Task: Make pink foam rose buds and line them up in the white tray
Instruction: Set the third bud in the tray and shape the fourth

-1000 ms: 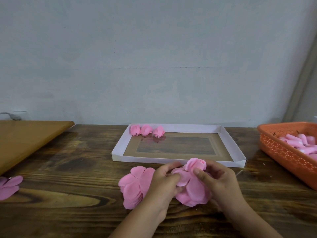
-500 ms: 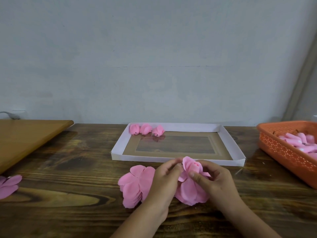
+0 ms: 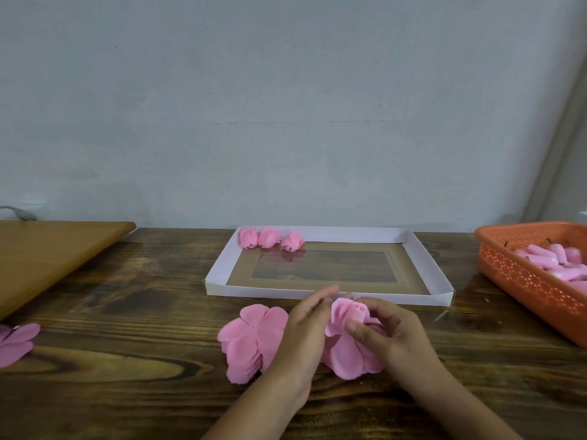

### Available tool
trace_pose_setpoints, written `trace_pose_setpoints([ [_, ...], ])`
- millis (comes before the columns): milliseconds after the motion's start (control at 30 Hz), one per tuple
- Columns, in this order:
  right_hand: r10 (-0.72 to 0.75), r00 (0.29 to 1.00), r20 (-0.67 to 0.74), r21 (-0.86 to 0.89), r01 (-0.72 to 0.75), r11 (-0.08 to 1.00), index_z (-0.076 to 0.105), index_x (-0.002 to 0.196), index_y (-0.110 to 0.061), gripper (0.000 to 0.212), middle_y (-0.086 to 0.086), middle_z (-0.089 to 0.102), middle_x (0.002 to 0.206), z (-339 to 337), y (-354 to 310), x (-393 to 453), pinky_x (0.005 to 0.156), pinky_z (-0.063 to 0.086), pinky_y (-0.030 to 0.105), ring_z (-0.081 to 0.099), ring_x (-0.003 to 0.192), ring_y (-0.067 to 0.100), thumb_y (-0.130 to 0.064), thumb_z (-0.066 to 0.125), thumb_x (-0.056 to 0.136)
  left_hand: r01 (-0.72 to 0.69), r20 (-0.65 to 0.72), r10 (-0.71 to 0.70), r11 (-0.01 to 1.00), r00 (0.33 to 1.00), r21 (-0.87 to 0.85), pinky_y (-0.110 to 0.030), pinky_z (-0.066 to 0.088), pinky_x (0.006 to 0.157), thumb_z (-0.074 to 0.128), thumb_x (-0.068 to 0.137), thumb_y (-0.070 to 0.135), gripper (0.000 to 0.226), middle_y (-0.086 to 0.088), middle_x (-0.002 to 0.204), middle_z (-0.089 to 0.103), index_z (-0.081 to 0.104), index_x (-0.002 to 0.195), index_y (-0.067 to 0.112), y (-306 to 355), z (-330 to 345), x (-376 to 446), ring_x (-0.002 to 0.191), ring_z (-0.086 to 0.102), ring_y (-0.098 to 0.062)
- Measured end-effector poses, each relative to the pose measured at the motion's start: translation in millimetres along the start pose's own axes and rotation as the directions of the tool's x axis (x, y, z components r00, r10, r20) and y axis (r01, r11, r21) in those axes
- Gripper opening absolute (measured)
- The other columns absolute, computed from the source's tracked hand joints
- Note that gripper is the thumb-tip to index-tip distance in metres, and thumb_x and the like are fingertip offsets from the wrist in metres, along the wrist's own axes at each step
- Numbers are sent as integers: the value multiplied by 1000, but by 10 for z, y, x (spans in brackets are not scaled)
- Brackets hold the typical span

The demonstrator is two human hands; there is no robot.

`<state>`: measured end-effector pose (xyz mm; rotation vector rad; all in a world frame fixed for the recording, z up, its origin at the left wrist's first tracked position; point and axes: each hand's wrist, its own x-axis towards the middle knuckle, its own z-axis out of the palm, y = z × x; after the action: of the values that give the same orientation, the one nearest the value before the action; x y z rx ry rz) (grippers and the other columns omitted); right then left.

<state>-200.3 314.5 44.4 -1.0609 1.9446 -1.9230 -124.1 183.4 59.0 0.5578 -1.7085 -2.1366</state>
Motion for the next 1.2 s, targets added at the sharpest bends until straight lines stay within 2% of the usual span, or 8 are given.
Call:
trace_pose_setpoints([
  [200,-3,1000,-3,69,4,998,79,98,-26,18,3,78,96,11,-31,-15,72,58,23,74,90,16,-27,74,80,-45,92,43,999,995,26,-12,55,74,45,108,17,36,16,118,75,68,124,40,-5,11,-27,105,69,4],
  [367,-33,996,-89,53,37,998,79,94,-31,19,2,79,92,26,-17,-8,71,60,26,75,86,18,-28,76,76,-69,74,66,997,995,33,-34,57,97,54,102,36,26,18,123,70,70,114,52,-56,29,-8,118,65,-5],
  [467,-50,989,-140,72,60,996,77,96,-19,25,5,79,92,3,5,14,73,61,29,76,86,21,-26,79,72,-111,14,111,993,994,-39,-34,60,91,70,84,37,25,10,116,73,74,107,47,-102,-3,34,113,69,-11],
  [567,-54,984,-168,80,68,994,73,104,-10,37,4,79,94,-24,33,29,73,61,28,76,87,20,-22,81,69,-145,2,145,988,989,-54,-27,61,78,74,92,17,22,5,100,78,73,111,29,-115,-17,46,99,75,-15],
  [833,-49,987,-150,30,54,998,74,104,-18,40,-4,79,95,-37,59,28,70,58,20,75,89,12,-27,82,65,-192,45,193,981,980,-8,-18,57,70,70,94,5,19,-3,95,80,73,108,18,-84,-26,24,88,77,-12],
  [1000,7,990,-138,96,6,995,80,98,-23,29,1,79,96,-43,45,34,70,59,24,75,90,16,-26,82,70,-145,27,146,989,989,-37,-31,62,82,55,99,1,33,-3,100,80,79,93,22,-82,-25,35,98,76,-19],
  [1100,53,987,-149,215,-20,976,82,91,-25,27,6,79,92,-48,1,36,66,59,25,76,84,19,-31,82,65,-126,46,127,992,991,-8,-30,61,85,58,99,7,24,1,104,79,77,102,20,-93,-28,46,101,75,-15],
  [1200,114,973,-199,273,-57,960,81,90,-21,33,9,79,92,-67,-11,54,68,60,36,76,86,24,-36,82,61,-195,111,178,967,978,165,-23,57,89,68,87,26,21,12,107,77,74,107,29,-116,-34,33,104,71,-3],
])
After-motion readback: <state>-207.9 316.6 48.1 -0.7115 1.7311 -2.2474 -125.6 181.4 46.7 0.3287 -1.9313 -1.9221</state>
